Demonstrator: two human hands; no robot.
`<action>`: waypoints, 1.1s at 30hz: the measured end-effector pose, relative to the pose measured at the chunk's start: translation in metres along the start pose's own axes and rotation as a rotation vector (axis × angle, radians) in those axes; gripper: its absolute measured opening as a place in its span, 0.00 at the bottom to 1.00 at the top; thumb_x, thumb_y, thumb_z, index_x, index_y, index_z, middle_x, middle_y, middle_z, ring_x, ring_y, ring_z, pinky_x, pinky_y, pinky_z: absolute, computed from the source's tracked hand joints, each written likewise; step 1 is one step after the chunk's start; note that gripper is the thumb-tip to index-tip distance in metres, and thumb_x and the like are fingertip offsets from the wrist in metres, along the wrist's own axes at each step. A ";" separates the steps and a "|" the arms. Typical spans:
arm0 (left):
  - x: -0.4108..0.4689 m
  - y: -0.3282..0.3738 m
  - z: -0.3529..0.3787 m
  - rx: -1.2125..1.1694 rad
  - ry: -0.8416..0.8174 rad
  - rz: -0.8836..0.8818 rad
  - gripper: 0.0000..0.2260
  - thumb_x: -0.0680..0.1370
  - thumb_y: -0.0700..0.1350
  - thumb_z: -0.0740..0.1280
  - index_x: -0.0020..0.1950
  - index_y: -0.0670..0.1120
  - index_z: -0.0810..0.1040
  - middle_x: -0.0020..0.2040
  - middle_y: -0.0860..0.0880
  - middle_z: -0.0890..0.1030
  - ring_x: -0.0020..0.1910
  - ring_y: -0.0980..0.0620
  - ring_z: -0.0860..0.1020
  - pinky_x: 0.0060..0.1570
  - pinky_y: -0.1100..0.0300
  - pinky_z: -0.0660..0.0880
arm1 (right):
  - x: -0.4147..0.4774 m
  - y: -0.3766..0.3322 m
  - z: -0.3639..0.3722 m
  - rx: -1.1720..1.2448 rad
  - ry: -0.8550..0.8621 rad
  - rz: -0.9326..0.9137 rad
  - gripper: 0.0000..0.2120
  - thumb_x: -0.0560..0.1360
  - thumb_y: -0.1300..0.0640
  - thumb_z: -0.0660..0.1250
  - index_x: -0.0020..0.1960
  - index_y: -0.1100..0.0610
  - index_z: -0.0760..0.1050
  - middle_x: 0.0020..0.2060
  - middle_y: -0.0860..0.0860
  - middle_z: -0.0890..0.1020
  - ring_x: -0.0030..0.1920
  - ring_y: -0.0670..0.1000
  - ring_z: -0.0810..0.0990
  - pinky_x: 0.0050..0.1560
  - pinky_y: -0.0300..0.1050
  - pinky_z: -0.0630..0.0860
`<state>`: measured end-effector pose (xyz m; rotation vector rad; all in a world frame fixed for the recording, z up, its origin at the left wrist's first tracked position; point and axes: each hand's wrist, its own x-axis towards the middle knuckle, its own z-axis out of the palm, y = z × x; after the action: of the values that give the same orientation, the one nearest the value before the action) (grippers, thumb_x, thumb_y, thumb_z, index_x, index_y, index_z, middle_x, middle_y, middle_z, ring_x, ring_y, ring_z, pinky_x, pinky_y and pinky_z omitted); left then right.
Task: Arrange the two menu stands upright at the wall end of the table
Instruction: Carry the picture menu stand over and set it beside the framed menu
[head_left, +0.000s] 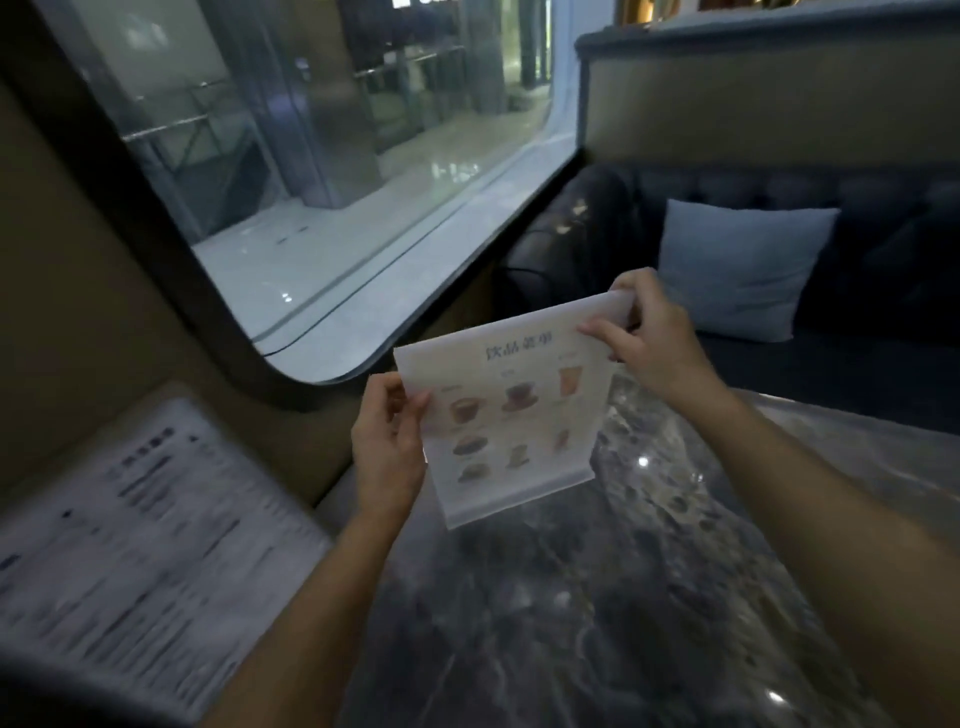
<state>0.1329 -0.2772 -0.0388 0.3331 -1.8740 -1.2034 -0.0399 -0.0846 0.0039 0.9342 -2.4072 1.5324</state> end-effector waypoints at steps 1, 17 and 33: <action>0.002 -0.005 -0.012 0.013 0.023 -0.010 0.15 0.77 0.37 0.64 0.43 0.59 0.71 0.41 0.52 0.78 0.40 0.56 0.78 0.38 0.63 0.76 | 0.004 -0.005 0.014 0.011 -0.017 -0.008 0.16 0.68 0.45 0.69 0.47 0.45 0.63 0.39 0.48 0.73 0.39 0.53 0.76 0.40 0.57 0.78; 0.003 -0.049 -0.085 0.128 0.202 -0.147 0.15 0.76 0.37 0.64 0.41 0.59 0.70 0.38 0.55 0.75 0.35 0.66 0.75 0.31 0.75 0.71 | 0.026 -0.026 0.134 0.105 -0.168 0.064 0.34 0.69 0.45 0.69 0.69 0.51 0.58 0.59 0.55 0.73 0.57 0.54 0.73 0.53 0.49 0.73; -0.009 -0.057 -0.091 0.243 0.032 -0.250 0.19 0.78 0.42 0.62 0.51 0.68 0.63 0.47 0.55 0.77 0.45 0.59 0.79 0.42 0.55 0.80 | -0.076 0.093 0.197 0.399 -0.525 0.975 0.41 0.72 0.53 0.68 0.72 0.39 0.42 0.53 0.57 0.74 0.44 0.59 0.77 0.39 0.56 0.78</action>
<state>0.1965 -0.3556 -0.0758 0.7332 -1.9977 -1.1230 0.0086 -0.1938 -0.1932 0.1325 -3.2657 2.3694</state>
